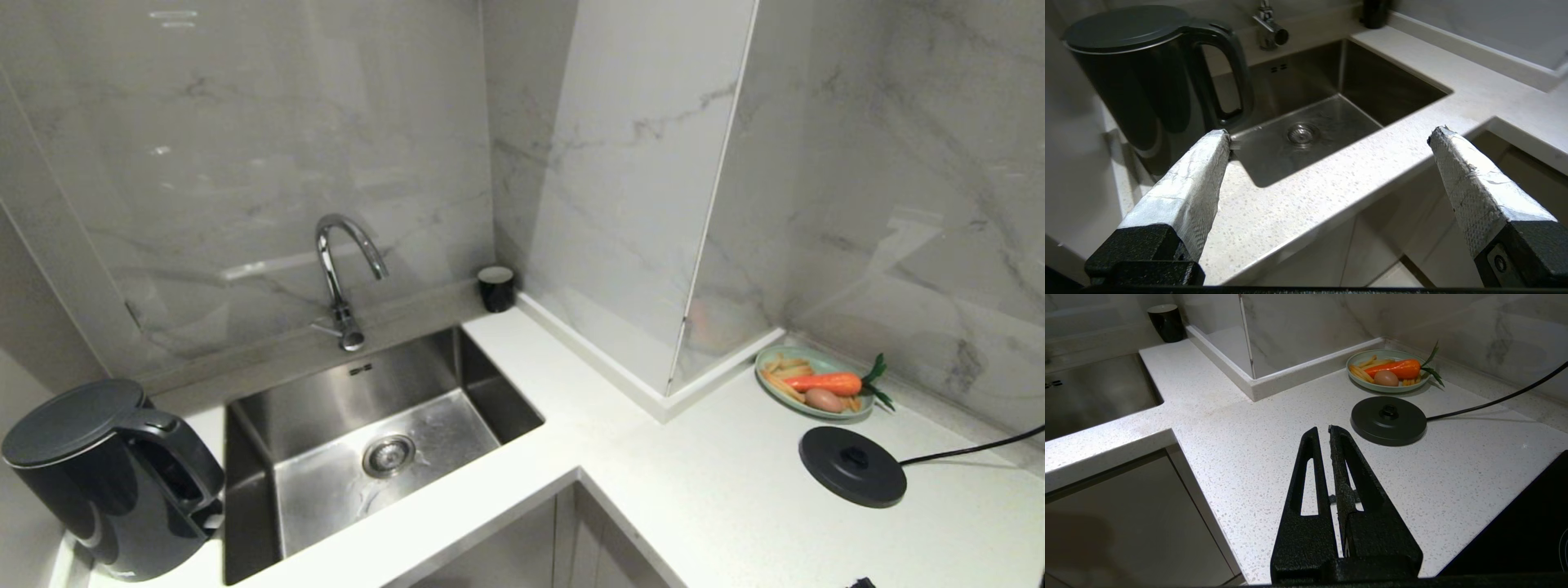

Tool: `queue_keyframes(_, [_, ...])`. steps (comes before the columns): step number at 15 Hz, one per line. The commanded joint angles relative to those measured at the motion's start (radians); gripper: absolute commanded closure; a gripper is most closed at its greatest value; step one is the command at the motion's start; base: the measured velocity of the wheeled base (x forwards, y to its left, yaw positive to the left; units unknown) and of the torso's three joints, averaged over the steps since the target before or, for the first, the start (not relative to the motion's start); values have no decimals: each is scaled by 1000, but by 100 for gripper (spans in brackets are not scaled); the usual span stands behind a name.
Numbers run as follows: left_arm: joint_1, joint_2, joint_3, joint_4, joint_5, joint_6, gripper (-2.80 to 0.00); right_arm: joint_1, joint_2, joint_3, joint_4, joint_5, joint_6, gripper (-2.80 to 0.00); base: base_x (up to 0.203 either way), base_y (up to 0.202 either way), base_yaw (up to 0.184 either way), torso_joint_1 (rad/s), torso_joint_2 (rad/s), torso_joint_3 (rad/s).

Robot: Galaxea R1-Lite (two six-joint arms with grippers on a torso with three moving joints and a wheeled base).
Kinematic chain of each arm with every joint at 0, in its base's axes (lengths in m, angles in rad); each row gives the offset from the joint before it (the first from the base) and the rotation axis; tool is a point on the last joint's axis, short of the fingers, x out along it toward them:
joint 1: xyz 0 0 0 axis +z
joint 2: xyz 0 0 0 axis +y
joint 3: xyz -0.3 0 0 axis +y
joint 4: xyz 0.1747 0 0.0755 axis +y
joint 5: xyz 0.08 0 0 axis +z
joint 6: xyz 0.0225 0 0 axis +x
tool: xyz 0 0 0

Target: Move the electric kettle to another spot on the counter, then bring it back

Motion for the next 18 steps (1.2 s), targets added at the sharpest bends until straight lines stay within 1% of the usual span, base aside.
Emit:
queue_keyframes(1, [0, -2, 64, -27, 29, -1, -280, 0, 0, 0, -1, 0, -1, 0, 0, 0, 0, 0, 0, 0])
queue_keyframes(8, [0, -2, 66, -27, 29, 18, -280, 0, 0, 0, -1, 0, -1, 0, 0, 0, 0, 0, 0, 0])
queue_keyframes(9, [-1, -2, 66, -27, 29, 13, 0, 0, 0, 0, -1, 0, -1, 0, 0, 0, 0, 0, 0, 0])
queue_keyframes(18, [0, -1, 64, -26, 23, 20, 0, 0, 0, 0, 0, 0, -1, 0, 0, 0, 0, 0, 0, 0])
